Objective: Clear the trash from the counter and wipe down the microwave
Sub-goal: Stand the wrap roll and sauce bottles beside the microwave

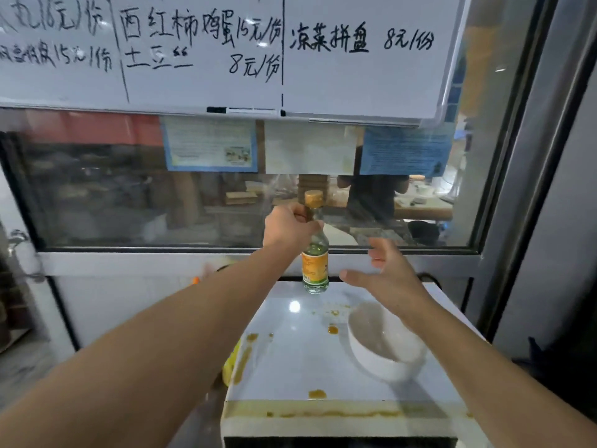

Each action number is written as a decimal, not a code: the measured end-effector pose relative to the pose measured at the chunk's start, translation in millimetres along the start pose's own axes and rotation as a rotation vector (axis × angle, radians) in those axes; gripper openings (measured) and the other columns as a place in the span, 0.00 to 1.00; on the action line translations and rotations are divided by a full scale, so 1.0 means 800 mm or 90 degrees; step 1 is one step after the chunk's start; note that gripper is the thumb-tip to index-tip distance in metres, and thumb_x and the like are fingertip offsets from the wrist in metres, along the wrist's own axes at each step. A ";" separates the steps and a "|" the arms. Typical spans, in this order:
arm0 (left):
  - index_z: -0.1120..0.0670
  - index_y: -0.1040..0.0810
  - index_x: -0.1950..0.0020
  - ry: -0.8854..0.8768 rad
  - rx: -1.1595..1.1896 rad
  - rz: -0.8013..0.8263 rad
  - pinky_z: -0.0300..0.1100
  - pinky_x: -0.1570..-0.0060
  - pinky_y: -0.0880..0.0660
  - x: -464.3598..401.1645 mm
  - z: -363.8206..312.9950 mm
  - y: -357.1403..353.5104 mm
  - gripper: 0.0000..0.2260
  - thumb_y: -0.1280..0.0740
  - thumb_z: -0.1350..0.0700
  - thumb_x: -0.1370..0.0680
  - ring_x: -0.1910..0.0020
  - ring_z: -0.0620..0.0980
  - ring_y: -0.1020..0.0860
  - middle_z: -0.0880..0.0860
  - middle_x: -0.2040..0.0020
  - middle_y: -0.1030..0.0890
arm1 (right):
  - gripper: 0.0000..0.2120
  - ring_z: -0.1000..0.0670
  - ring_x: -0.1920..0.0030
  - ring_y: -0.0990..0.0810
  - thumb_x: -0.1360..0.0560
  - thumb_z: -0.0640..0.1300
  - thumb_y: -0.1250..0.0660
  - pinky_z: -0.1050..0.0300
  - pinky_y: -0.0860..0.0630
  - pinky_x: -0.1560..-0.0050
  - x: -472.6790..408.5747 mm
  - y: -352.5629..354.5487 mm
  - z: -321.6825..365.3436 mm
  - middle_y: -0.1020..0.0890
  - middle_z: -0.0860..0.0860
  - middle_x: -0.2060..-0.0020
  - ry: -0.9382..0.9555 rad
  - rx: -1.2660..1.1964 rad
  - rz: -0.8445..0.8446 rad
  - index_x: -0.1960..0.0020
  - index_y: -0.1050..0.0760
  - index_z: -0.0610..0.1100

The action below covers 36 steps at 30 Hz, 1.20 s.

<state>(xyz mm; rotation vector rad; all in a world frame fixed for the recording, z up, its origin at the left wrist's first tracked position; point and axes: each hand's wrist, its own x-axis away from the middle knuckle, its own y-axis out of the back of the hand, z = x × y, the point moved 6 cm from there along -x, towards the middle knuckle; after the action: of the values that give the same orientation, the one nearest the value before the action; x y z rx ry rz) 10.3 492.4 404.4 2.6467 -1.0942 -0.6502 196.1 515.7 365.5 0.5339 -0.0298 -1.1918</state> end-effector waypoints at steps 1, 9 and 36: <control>0.53 0.19 0.53 0.001 -0.005 -0.010 0.42 0.51 0.22 0.000 0.006 0.018 0.08 0.25 0.56 0.30 0.58 0.48 0.22 0.49 0.59 0.20 | 0.40 0.50 0.35 0.30 0.35 0.49 0.23 0.58 0.33 0.43 0.001 -0.014 0.007 0.31 0.49 0.33 0.000 -0.007 0.013 0.29 0.39 0.48; 0.54 0.19 0.52 0.021 -0.033 -0.079 0.39 0.55 0.24 -0.001 0.075 0.147 0.10 0.24 0.56 0.31 0.62 0.45 0.24 0.46 0.64 0.22 | 0.39 0.54 0.42 0.30 0.34 0.48 0.23 0.59 0.33 0.49 0.015 -0.133 0.052 0.31 0.50 0.33 0.024 -0.024 0.098 0.29 0.39 0.49; 0.52 0.23 0.58 0.223 -0.116 -0.040 0.39 0.61 0.26 0.015 0.425 0.269 0.07 0.27 0.62 0.30 0.61 0.47 0.24 0.48 0.64 0.23 | 0.41 0.54 0.43 0.29 0.36 0.47 0.22 0.56 0.30 0.40 0.052 -0.447 0.014 0.29 0.51 0.37 -0.055 0.008 0.196 0.29 0.39 0.49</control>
<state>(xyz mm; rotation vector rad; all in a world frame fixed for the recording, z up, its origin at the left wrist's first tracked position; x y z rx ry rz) -275.4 325.4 174.7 2.5182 -0.8143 -0.2637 -103.5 380.9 218.2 0.4690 -0.1863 -0.9133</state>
